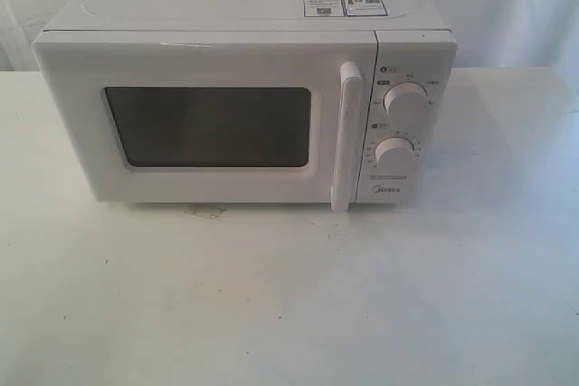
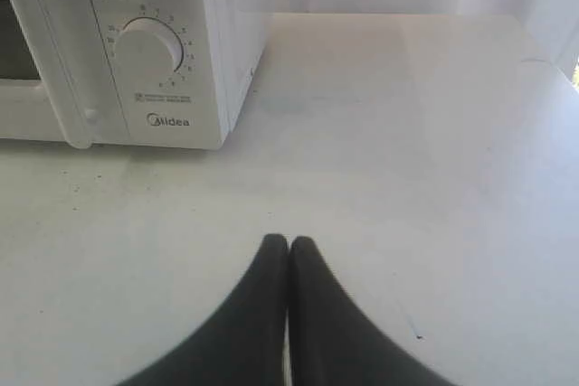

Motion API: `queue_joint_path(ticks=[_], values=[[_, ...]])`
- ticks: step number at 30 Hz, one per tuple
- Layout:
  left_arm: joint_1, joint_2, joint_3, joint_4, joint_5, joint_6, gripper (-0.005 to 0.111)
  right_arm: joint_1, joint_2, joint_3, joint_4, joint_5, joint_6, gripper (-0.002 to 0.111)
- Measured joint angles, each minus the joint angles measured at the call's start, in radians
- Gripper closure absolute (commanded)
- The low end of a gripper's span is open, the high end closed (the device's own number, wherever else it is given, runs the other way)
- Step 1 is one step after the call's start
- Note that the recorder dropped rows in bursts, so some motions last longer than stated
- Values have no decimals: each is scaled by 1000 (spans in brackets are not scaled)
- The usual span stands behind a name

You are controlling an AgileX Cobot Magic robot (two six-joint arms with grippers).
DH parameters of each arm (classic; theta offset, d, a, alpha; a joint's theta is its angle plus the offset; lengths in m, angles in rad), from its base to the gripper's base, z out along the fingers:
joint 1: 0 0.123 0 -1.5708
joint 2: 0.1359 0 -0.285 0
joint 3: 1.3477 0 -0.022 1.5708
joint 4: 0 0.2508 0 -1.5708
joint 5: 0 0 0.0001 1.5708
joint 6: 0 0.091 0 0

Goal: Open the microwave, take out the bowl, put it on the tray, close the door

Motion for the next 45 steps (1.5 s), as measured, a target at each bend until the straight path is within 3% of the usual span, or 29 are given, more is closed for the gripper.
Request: queue_joint_path(ticks=[30, 35, 45], values=[[0, 0, 0, 0, 0, 0, 107, 0, 0, 0, -2, -26, 8, 108], [0, 0, 0, 0, 0, 0, 107, 0, 0, 0, -4, -148, 8, 108], [0, 0, 0, 0, 0, 0, 107, 0, 0, 0, -4, -635, 8, 108]])
